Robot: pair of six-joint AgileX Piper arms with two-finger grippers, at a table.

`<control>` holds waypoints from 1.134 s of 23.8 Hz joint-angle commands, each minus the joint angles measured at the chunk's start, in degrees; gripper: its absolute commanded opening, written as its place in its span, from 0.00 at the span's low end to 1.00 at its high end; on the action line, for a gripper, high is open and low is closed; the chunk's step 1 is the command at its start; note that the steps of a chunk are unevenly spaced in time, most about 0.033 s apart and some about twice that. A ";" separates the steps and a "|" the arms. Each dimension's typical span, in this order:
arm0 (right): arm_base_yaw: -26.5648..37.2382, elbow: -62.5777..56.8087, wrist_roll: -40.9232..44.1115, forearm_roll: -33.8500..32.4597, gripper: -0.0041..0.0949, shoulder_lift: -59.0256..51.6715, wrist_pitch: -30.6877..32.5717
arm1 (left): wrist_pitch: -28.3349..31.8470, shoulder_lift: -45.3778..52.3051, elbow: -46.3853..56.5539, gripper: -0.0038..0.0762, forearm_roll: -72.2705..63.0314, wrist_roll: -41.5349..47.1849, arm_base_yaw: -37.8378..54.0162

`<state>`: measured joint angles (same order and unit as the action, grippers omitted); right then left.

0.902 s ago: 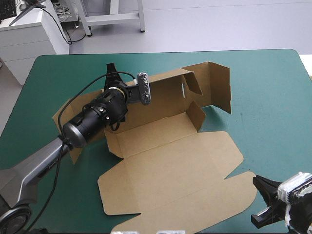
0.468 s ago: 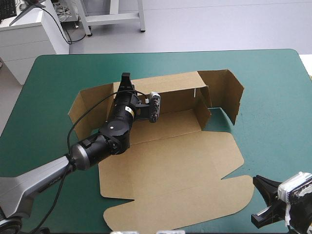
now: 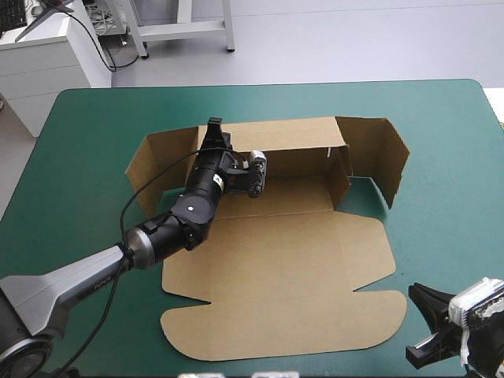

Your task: Fold the box

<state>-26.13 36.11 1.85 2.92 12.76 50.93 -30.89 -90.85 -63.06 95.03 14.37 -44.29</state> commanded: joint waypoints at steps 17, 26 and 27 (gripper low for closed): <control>0.03 4.23 18.60 -13.80 0.86 19.91 -18.85 | 0.50 1.30 -1.46 0.04 2.70 0.64 -0.17; 1.41 23.89 31.54 -23.94 0.86 43.97 -17.11 | 0.85 1.30 -1.46 0.04 2.18 1.16 -0.17; 2.94 26.57 31.41 -23.48 0.86 45.89 -16.10 | 0.94 1.30 -1.46 0.04 2.18 2.03 -0.17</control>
<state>-25.49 55.48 30.73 -17.19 55.19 36.82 -30.68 -91.56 -63.06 96.09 15.11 -44.24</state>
